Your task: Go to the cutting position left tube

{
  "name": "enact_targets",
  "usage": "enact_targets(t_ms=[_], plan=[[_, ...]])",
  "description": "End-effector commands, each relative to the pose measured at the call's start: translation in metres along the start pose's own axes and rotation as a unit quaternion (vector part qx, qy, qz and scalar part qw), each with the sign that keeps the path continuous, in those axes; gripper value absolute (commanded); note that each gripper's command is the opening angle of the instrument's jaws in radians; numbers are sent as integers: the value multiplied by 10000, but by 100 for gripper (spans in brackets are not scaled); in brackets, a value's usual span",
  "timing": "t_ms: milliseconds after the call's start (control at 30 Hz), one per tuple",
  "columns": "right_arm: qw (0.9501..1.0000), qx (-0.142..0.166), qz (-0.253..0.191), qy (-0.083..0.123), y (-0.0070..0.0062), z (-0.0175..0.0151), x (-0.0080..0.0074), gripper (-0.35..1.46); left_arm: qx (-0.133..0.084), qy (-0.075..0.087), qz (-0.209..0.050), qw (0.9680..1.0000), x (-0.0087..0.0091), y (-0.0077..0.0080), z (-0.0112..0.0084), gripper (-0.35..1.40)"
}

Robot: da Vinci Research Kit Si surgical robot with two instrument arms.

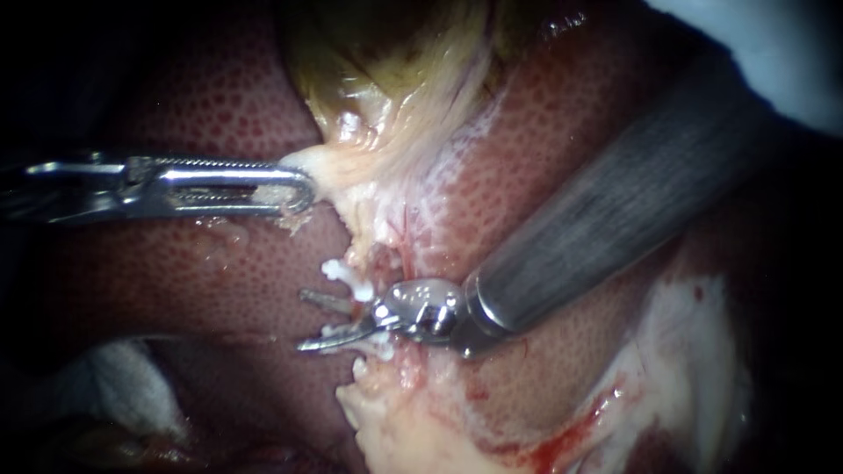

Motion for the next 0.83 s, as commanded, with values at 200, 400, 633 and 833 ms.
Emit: enact_targets(t_ms=[200, 400, 633, 833], plan=[[10000, -16, -7, 86, 3, 2, 1, 124, -11, -6, 1, 10000, 0, 0, 0, -35], [10000, -16, -7, 86, 3, 2, 1, 124, -11, -5, 2, 10000, -1, 0, 1, -35], [10000, -15, -7, 86, 3, 2, 1, 114, -8, -4, 6, 10000, -2, 0, 2, -35], [10000, -8, -10, 84, 3, 1, 0, 116, -6, -3, 6, 10000, -2, 0, 3, -35]])
